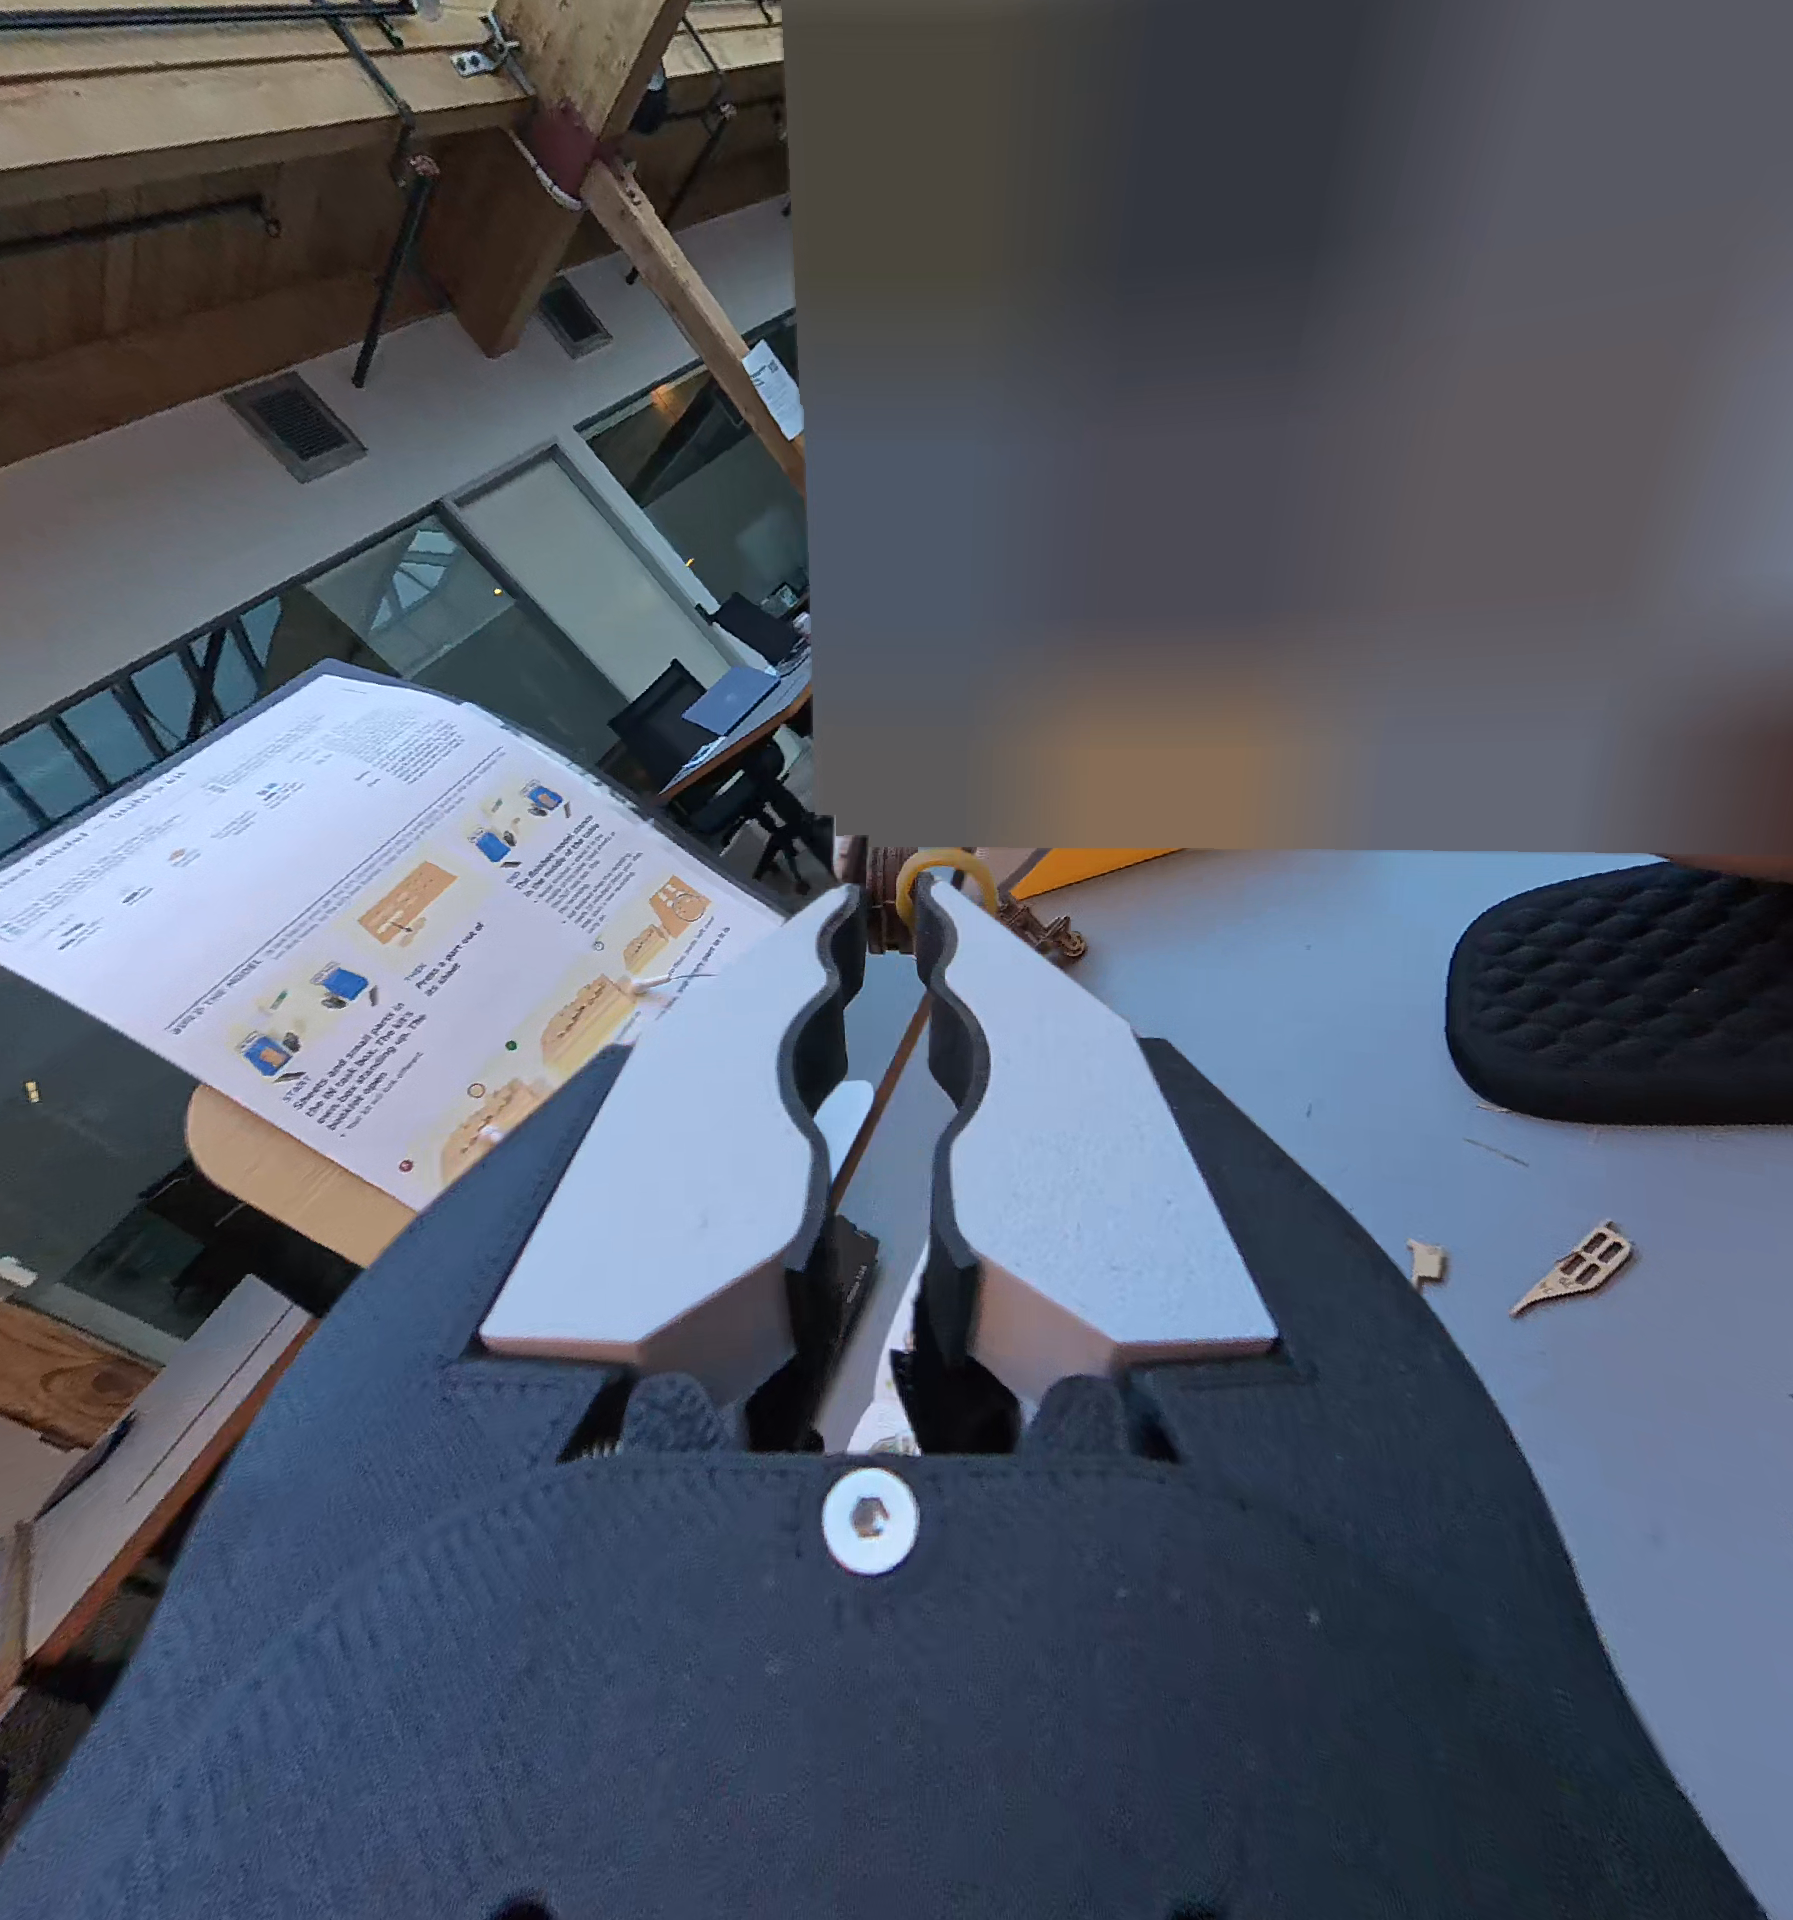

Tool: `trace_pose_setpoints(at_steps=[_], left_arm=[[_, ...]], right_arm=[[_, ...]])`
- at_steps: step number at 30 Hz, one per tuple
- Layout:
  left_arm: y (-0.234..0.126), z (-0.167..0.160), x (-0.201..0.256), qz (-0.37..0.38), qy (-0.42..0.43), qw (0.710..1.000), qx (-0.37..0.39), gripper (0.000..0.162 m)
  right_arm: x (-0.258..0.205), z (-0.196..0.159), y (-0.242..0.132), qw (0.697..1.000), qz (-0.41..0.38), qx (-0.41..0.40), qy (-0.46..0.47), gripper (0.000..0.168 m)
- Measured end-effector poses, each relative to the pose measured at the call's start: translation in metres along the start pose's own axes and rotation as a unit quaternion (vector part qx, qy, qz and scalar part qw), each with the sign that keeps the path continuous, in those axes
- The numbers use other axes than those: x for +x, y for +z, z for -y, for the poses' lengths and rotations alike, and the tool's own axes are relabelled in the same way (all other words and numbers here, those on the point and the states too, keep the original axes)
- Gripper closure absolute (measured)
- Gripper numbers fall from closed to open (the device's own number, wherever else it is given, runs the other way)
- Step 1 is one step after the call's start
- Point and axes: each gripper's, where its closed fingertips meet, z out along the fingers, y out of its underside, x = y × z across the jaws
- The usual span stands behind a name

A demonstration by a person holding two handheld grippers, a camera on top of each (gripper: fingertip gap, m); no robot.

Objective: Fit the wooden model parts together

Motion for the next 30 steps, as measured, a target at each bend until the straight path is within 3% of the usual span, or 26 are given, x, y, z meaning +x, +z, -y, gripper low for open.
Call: trace_pose_setpoints(at_steps=[1, 8, 18, 20, 25, 30], left_arm=[[-0.001, 0.002, 0.002, -0.013, -0.008, 1.0, 0.005, 0.155], [-0.008, 0.007, 0.018, -0.086, -0.036, 0.995, 0.021, 0.155], [-0.003, 0.001, 0.017, -0.066, 0.002, 0.998, 0.003, 0.155], [-0.003, 0.001, 0.012, -0.048, 0.01, 0.999, 0.0, 0.156], [-0.005, -0.009, -0.024, 0.093, 0.084, 0.991, -0.051, 0.156], [-0.006, -0.01, -0.034, 0.135, 0.085, 0.985, -0.065, 0.155]], right_arm=[[-0.003, 0.002, -0.002, 1.0, 0.012, 0.013, -0.002, 0.154], [-0.016, 0.006, -0.007, 0.997, 0.051, 0.05, -0.032, 0.159], [-0.015, 0.003, -0.003, 0.997, 0.049, 0.047, -0.034, 0.159], [-0.011, 0.004, -0.002, 0.998, 0.04, 0.053, -0.023, 0.159], [0.0, 0.028, -0.014, 0.994, 0.019, 0.107, 0.022, 0.15], [0.002, 0.031, 0.004, 0.994, -0.001, 0.078, 0.082, 0.148]])
